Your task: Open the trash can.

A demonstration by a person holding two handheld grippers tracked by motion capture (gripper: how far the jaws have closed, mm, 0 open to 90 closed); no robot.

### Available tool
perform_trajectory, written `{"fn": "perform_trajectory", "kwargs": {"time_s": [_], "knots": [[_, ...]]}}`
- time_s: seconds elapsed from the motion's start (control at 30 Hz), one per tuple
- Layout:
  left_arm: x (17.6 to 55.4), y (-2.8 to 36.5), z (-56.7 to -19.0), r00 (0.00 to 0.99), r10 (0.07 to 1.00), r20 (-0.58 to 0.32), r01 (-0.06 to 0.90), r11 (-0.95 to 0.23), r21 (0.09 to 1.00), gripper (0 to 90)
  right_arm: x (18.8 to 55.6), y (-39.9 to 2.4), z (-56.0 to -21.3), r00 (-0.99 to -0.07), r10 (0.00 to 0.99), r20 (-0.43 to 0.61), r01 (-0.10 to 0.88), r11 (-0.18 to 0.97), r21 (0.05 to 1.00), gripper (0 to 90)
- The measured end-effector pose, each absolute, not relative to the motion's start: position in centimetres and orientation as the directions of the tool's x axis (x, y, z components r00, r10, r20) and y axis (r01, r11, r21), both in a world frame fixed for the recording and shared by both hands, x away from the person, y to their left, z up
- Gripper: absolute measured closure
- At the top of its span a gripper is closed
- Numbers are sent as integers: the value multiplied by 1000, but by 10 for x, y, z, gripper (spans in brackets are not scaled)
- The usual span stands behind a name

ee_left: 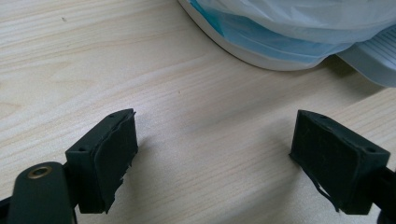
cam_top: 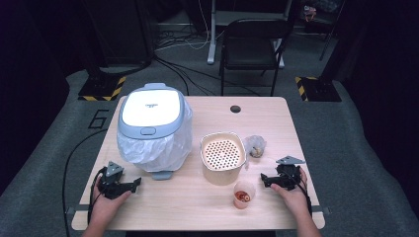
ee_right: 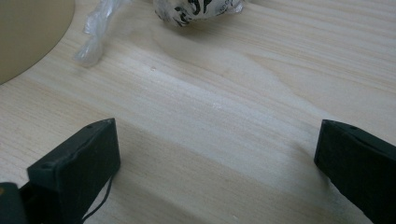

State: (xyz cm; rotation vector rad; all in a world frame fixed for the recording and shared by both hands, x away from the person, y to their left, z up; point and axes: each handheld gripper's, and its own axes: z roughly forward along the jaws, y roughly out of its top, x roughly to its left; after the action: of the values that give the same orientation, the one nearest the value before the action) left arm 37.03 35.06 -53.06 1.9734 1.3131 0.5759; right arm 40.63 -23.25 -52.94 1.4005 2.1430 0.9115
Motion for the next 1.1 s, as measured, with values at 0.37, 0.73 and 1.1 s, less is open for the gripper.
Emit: {"fn": "perform_trajectory", "kwargs": {"time_s": [0.37,0.73,1.1], "knots": [[369,351,-530,385,923,-12,614,-246,750,159,406,-234,-529,-417,909,2,635,290,716,0],[367,354,-530,386,922,-18,606,-239,759,214,406,-235,-529,-424,906,-4,631,298,716,0],[361,350,-522,417,906,-76,639,-233,733,426,405,-235,-529,-418,908,0,635,293,715,0]]}}
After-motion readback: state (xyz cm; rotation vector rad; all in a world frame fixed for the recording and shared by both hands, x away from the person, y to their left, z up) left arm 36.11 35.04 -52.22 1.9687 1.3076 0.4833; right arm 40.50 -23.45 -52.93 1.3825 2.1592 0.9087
